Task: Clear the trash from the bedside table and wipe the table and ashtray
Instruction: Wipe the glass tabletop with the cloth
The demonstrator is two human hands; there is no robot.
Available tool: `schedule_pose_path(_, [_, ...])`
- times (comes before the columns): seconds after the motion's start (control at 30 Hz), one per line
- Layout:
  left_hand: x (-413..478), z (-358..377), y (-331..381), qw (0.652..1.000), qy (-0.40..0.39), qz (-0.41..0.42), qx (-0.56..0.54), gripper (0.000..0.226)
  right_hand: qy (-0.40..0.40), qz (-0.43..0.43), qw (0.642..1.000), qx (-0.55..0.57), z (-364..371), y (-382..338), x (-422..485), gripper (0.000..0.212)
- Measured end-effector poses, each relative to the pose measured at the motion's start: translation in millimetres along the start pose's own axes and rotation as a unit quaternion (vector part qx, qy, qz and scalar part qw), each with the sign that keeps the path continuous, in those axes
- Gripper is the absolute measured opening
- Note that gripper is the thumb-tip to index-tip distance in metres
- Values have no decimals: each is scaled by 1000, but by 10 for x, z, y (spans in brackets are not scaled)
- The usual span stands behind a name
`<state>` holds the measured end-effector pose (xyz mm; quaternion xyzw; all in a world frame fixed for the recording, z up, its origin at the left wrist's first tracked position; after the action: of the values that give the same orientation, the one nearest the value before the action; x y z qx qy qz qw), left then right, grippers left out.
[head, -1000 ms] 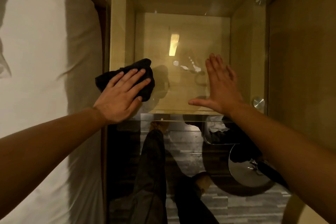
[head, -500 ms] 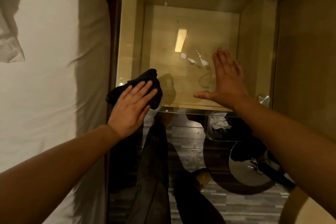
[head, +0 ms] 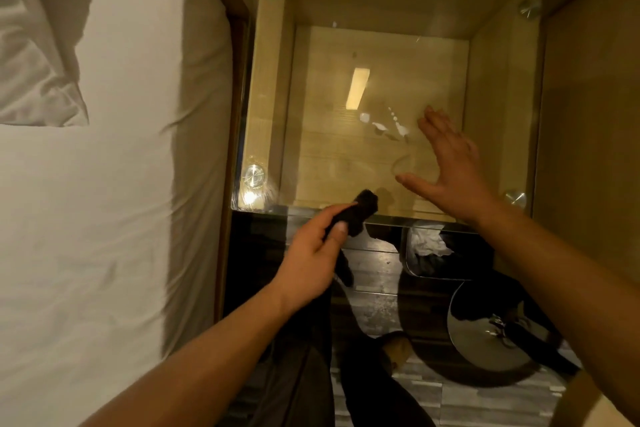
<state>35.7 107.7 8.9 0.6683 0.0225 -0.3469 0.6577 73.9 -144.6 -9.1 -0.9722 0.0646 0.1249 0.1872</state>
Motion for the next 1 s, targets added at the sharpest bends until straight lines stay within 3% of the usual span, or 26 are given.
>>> schedule_pose_path(0.1, [45,136,230,974,36,-53,-219,31,-32,17,977,209,-63,-214,-179,63])
schedule_pose_path(0.17, [104,257,416,944,30,-69,-321,33,-77,76,910,400,-24,-335,-252,47])
schedule_pose_path(0.2, [147,317,519,931,17,-69,-359,33,-117,104,858,490,21,-404,-284,49])
schedule_pose_path(0.27, [257,397,686,907,-6,-71,-415,34,-213,135,741,622,93,-565,-358,78])
schedule_pose_path(0.33, [370,417,789,903,-3,-72,-424,36,-250,123,686,672,80,-669,-379,89])
schedule_pose_path(0.37, [427,393,827,916,9,-60,-396,35,-245,128,686,673,60,-675,-358,85])
schedule_pose_path(0.47, [602,244,972,970,48,9,-236,28,-209,156,735,626,-18,-634,-203,55])
schedule_pose_path(0.57, [807,111,1120,987,47,60,-139,27,-158,177,761,604,-186,-562,43,24])
schedule_pose_path(0.67, [1070,-68,1207,992,46,85,-87,30,-108,159,801,567,-441,-506,436,24])
schedule_pose_path(0.77, [1341,-349,1129,994,70,81,-4,36,-62,121,870,473,-752,-407,991,25])
schedule_pose_path(0.83, [1514,-599,1049,984,98,88,118,40,-27,86,922,376,-1002,-359,1421,21])
schedule_pose_path(0.9, [1656,-776,994,951,101,119,268,44,8,34,967,250,-1212,-371,1842,25])
schedule_pose_path(1.0, [1798,-899,773,885,63,130,443,55,36,-42,998,35,-1301,-475,2368,40])
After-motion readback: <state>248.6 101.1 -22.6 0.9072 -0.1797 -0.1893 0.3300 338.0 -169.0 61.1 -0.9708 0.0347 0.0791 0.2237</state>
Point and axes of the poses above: each hand's wrist, its own x-axis towards the middle knuckle, its own z-axis out of the palm, y = z × x, the point moved 8 cm from there along x, towards the middle knuckle, and after that the axes turned 14 degrees about -x, right-handed, at the moved point
